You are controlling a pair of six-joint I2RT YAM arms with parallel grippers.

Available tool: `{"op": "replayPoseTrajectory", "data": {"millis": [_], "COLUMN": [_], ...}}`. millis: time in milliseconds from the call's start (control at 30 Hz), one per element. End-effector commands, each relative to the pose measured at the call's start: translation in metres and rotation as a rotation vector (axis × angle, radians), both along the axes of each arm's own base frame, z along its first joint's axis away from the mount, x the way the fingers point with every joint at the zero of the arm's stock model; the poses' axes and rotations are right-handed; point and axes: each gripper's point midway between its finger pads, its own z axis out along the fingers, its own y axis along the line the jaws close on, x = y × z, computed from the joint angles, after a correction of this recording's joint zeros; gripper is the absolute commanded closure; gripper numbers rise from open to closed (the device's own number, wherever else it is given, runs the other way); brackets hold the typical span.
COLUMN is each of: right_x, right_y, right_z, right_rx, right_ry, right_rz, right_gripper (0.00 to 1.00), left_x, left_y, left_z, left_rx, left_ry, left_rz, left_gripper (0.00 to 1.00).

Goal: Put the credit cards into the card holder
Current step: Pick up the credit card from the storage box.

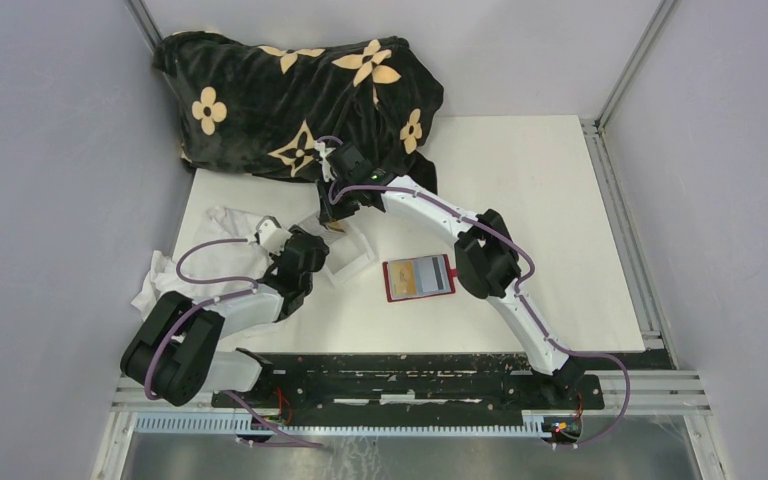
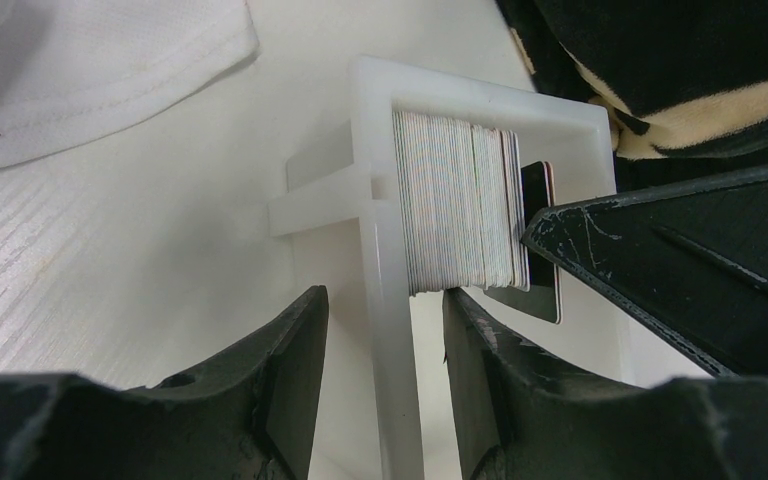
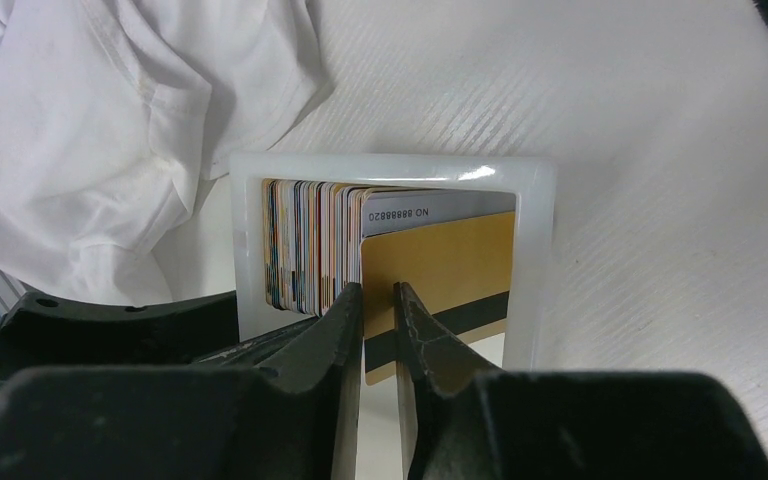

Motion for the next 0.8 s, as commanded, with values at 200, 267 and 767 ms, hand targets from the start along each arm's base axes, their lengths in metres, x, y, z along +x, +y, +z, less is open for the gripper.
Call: {"op": "replayPoseTrajectory", "data": {"millis": [200,267,767], "right_x": [-0.006,-0.006,-0.002], "right_y": [0.016,0.016,0.009], "right_z": [0.026,0.023,0.028], "right_rx": [0.055,0.054,0.029], "right_ry": [-0.002,0.002,-0.018], "right_rz": [0.015,0.012,-0.006], "right_gripper": [0.74,0.74,0.94], "left_x": [0.004,0.004,0.002], "left_y": [-0.004,-0.004,-0.002], "left_z": [0.01,0.01,0.009], "left_rx": [-0.029,-0.026,-0.034], "left_ry": [-0.047,-0.048,-0.053], "left_rz": [-0.027,-0.027,-0.024], "left_gripper": [0.48,0.48,0.48]}}
